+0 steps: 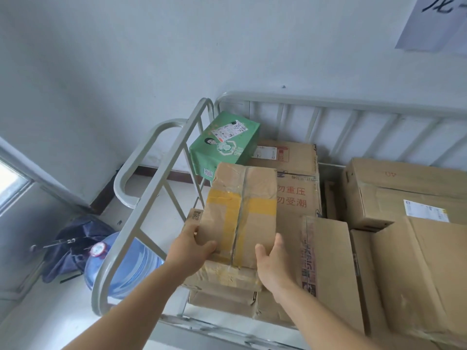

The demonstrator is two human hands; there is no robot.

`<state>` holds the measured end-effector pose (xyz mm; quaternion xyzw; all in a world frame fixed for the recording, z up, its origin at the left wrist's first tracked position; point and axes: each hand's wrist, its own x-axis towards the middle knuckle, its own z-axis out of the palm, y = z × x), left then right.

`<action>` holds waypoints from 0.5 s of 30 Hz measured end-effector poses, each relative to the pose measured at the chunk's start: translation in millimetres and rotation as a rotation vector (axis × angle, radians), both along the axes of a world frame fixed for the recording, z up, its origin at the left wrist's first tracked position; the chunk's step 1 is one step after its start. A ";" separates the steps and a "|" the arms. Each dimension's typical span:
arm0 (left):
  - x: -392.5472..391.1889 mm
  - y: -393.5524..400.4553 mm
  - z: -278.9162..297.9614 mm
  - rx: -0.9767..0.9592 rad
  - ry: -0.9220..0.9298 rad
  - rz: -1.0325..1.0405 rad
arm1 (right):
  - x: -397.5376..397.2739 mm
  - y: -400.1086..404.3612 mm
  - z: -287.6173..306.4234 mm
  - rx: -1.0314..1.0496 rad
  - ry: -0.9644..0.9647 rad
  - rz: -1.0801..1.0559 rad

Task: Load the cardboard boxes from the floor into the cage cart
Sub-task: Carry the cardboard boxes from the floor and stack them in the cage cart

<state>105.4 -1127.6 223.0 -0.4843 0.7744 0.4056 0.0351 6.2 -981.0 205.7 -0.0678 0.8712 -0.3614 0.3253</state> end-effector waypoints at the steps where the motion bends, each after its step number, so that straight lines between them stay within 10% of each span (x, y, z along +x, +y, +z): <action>1: 2.9 -2.5 -3.4 0.010 -0.017 0.010 | 1.9 -2.8 -3.4 -0.003 -0.006 0.013; 15: 35.8 -28.4 -37.6 0.060 -0.273 -0.105 | 23.3 -15.9 -30.5 0.152 -0.073 0.286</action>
